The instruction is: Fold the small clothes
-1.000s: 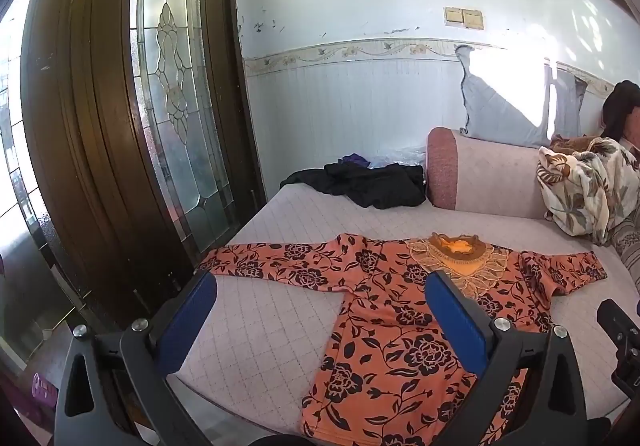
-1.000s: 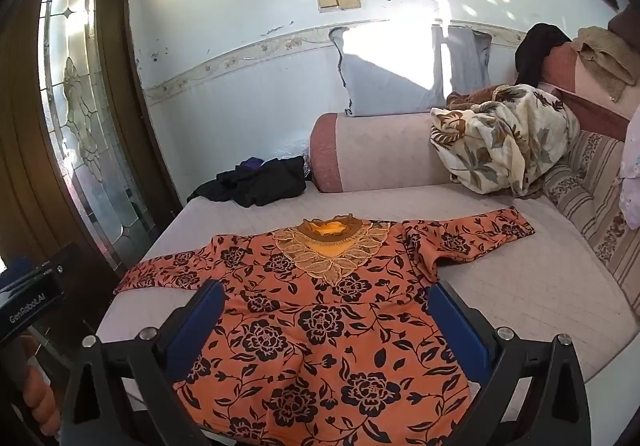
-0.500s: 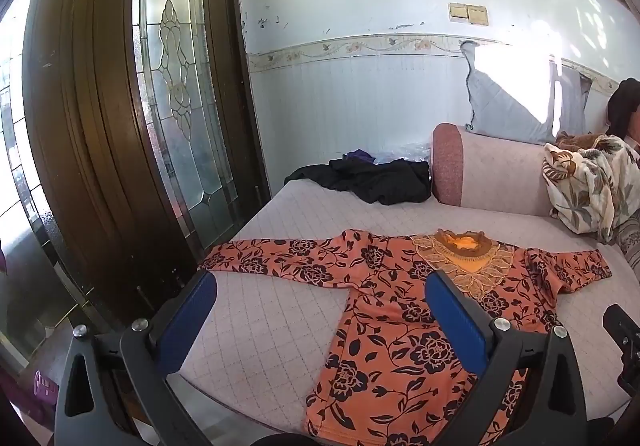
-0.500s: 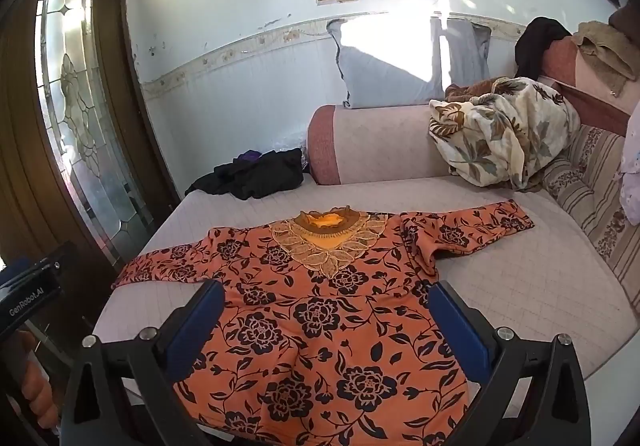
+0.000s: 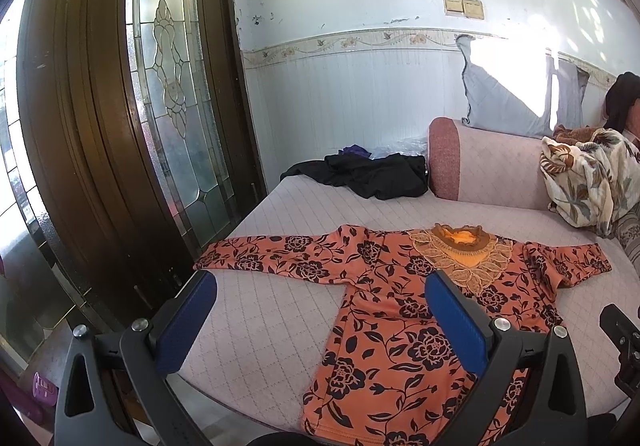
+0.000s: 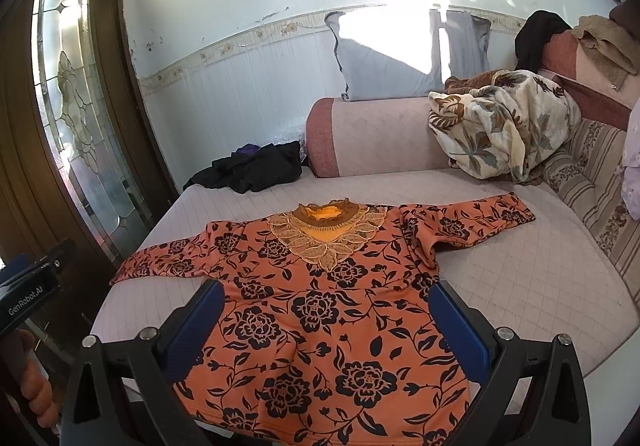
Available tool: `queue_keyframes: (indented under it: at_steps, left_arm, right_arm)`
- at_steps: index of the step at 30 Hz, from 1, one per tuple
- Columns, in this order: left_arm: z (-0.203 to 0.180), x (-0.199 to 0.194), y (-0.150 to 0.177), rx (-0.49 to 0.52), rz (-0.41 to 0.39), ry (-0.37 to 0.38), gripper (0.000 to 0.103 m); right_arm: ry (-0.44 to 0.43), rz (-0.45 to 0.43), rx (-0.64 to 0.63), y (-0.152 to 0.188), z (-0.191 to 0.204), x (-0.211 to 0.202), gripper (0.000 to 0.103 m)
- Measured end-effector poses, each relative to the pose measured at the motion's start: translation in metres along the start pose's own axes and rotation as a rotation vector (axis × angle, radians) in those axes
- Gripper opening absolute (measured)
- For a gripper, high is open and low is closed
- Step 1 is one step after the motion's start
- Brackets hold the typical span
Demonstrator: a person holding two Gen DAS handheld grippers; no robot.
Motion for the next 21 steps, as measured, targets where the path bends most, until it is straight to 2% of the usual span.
queue_keyframes:
  at_steps: [21]
  left_arm:
    - [-0.005, 0.012, 0.008, 0.012, 0.033, 0.002, 0.103]
  right_arm:
    - [-0.018, 0.038, 0.033, 0.005, -0.007, 0.013, 0.103]
Point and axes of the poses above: each gripper's, at about its wrist camera, not at the fingertips, and x roughly the way its jaws point, z to its left, y to its underside, the point moved 5 cm from there along x, roughly the way its jaws point, and after that the axes turned 11 degrees about -x, right-handed, at the moved point
